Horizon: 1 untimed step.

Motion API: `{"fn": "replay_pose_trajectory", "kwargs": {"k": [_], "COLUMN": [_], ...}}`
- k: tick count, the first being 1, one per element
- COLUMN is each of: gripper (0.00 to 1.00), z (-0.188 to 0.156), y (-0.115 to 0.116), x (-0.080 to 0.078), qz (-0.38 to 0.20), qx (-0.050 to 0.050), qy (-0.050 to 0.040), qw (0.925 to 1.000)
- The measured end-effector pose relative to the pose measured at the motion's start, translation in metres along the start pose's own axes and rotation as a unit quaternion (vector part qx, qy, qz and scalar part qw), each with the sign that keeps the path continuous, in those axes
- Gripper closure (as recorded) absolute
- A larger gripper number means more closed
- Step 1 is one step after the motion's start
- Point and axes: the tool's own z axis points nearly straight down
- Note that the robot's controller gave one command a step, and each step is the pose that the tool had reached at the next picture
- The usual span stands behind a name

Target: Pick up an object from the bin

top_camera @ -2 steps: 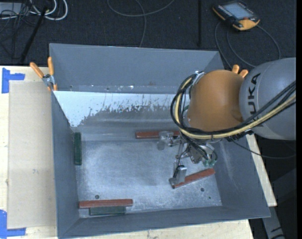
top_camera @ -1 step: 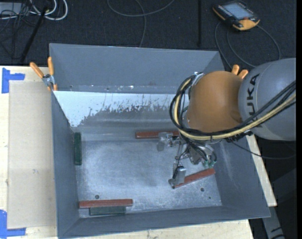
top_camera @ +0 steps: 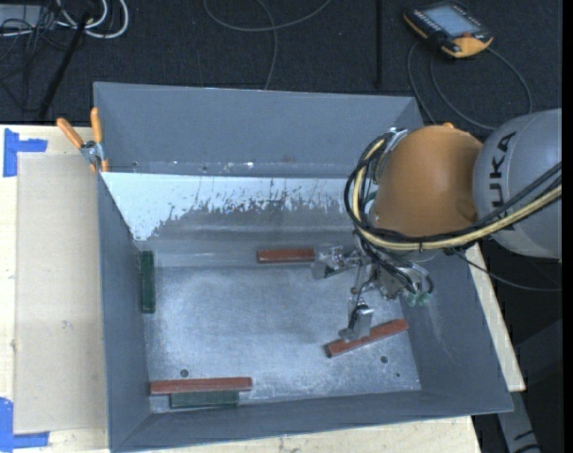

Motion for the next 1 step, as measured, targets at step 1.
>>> {"fn": "replay_pose_trajectory", "kwargs": {"k": [1], "gripper": [0.0], "z": [0.0319], "y": [-0.034], "x": [0.0284], "qz": [-0.052], "qx": [0.001], "qy": [0.0007], "qw": [0.9986]}}
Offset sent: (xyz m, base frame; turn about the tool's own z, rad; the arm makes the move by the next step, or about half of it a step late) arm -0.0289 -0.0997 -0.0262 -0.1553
